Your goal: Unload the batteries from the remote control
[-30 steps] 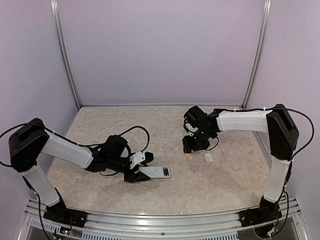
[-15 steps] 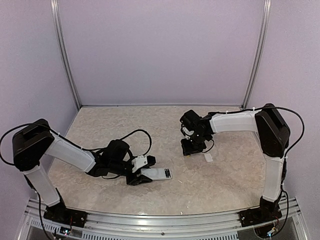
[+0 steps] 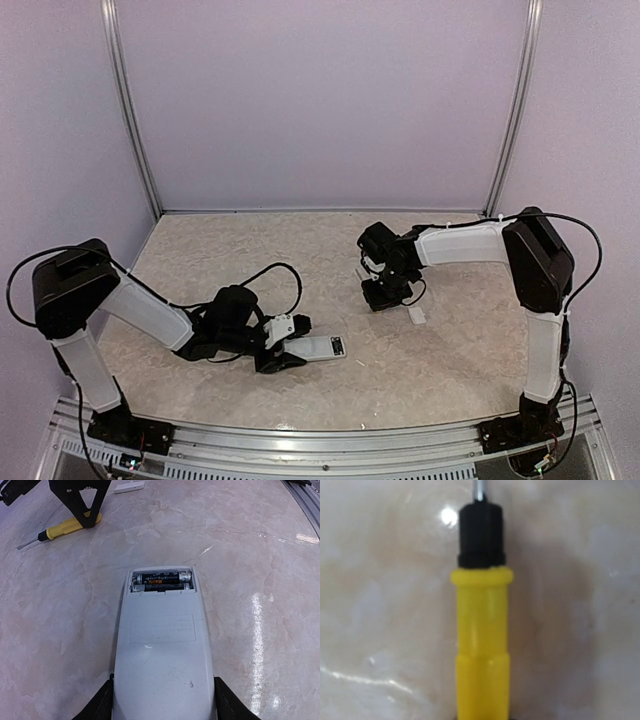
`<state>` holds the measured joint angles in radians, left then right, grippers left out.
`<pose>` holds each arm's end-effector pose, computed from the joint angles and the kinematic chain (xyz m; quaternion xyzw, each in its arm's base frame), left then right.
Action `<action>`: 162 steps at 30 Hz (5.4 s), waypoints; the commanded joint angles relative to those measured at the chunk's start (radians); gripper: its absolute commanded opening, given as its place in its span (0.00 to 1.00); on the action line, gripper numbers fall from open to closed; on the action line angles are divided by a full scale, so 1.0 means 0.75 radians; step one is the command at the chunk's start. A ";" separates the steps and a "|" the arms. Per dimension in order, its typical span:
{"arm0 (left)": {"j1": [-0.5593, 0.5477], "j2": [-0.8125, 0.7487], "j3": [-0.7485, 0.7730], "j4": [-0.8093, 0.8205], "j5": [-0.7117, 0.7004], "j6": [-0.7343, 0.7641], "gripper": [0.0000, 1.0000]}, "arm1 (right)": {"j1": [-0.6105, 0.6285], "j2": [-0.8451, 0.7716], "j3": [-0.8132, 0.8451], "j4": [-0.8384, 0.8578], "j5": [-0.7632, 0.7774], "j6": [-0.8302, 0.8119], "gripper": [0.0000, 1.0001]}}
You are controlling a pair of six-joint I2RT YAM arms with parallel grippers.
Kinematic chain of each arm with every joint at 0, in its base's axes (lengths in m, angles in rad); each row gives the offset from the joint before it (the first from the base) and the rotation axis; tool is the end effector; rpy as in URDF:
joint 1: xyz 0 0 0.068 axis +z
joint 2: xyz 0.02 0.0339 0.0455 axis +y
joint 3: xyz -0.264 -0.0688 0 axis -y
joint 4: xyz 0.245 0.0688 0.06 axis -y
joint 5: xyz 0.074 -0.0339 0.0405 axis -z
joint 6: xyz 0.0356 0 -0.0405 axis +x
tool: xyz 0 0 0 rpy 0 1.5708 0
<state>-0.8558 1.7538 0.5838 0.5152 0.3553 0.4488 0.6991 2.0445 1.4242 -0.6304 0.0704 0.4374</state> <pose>0.1900 -0.2377 0.1055 0.5980 0.6541 -0.2432 0.3942 0.3148 0.2614 0.1509 -0.1232 0.9789 0.0564 0.1529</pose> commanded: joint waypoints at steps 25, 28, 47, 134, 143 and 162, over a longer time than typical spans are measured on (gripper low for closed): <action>-0.007 -0.296 -0.098 0.033 -0.134 -0.059 0.99 | -0.008 -0.249 0.063 -0.035 -0.143 -0.266 0.00; 0.001 -0.404 -0.096 0.016 -0.195 -0.072 0.99 | -0.008 -0.310 0.035 -0.009 -0.250 -0.323 0.00; 0.009 -0.462 0.153 0.095 -0.447 0.057 0.99 | 0.002 -0.497 0.116 -0.279 -0.418 -0.475 0.00; -0.064 -0.403 0.462 0.020 -0.805 -0.073 0.00 | 0.120 -0.739 0.177 0.031 -0.309 -0.092 0.64; -0.113 -0.377 0.388 0.210 -0.968 0.045 0.00 | 0.083 -0.704 0.289 0.013 -0.560 -0.060 0.68; -0.209 -0.252 0.463 0.143 -0.853 0.036 0.00 | 0.136 -0.457 0.561 -0.245 -0.712 -0.166 0.52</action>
<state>-0.9955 1.5448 0.8993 0.6403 -0.3187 0.4694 0.7853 1.6810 1.8061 -0.7589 -0.4679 0.3382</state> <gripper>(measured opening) 0.166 0.542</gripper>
